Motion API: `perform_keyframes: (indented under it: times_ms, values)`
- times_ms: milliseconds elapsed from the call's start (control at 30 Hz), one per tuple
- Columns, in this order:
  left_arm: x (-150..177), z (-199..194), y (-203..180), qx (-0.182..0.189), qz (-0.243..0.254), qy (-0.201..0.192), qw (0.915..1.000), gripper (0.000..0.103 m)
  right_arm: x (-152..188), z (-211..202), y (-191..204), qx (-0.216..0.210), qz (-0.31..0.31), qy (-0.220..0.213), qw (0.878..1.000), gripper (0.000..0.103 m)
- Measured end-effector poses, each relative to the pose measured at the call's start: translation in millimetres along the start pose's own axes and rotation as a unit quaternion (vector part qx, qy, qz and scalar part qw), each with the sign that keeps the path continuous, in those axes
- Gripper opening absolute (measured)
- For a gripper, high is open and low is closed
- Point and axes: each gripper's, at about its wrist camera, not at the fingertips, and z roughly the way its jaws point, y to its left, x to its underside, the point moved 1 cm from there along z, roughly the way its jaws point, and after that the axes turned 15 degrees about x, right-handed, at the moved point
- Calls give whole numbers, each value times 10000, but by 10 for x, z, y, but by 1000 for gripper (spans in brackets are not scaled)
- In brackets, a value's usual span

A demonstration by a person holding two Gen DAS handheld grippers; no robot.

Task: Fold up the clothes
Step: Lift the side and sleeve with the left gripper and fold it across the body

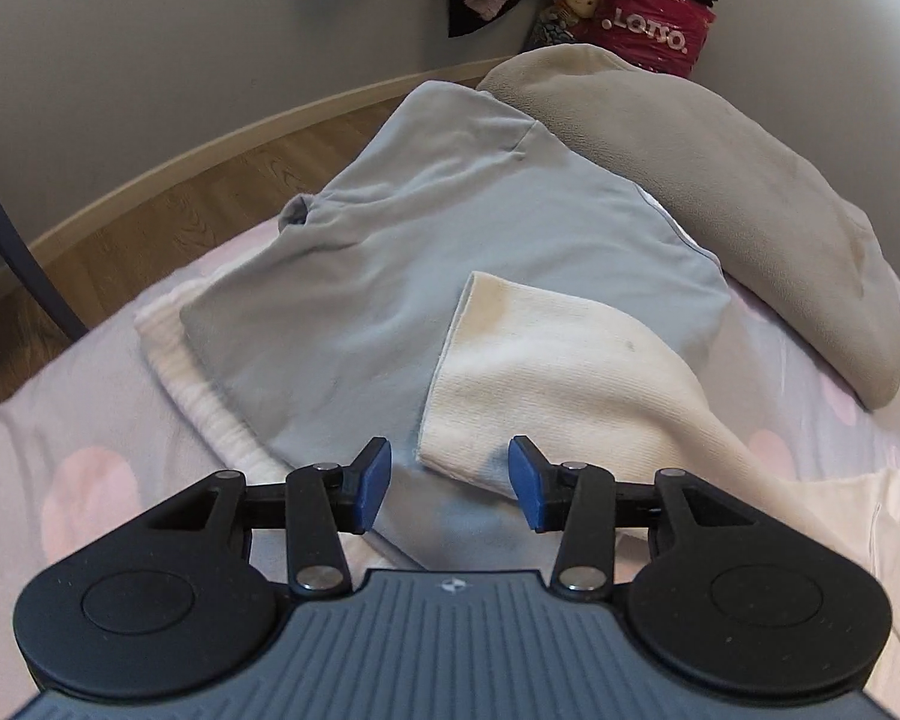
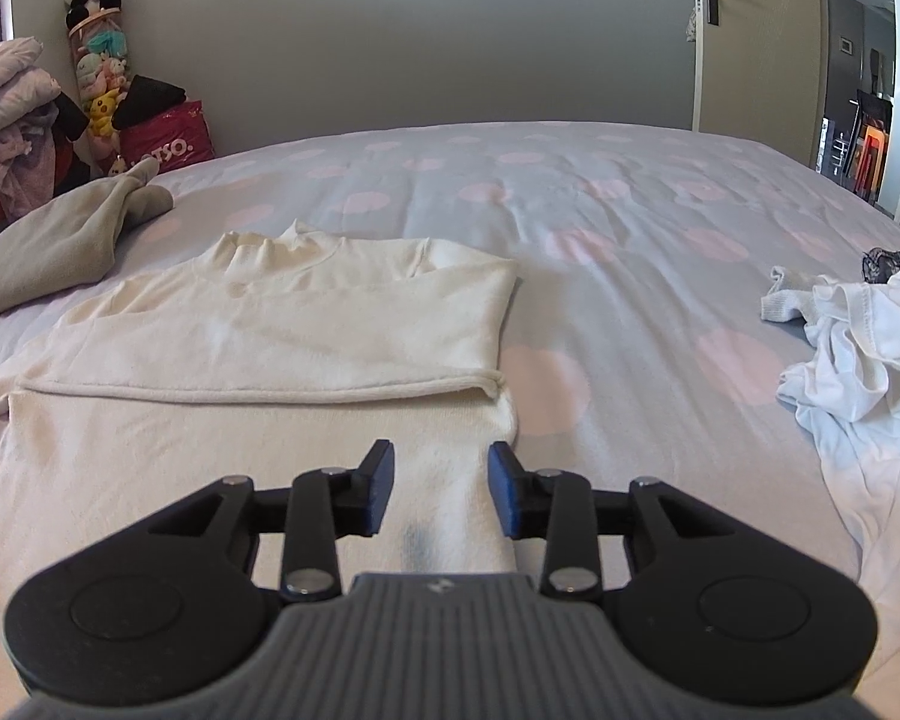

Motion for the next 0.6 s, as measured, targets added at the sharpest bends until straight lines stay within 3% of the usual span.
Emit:
perform_keyframes:
  times_ms: [100,133,167,400,600]
  values:
    - [5,-16,-8,166,-78,-124,9998,19,12,48,46,34,-93,56,9999,39]
    - [-3,-44,-42,144,-23,-176,9997,7,16,59,58,38,-117,69,9999,39]
    - [-18,-86,-83,162,26,-231,9996,3,21,64,70,37,-135,76,9999,39]
    - [-320,-632,-702,613,634,-753,9933,3,18,65,73,-71,-120,41,9999,39]
    - [-546,-1039,-1749,1159,1466,-1092,9763,3,7,27,-2,-157,50,34,9999,39]
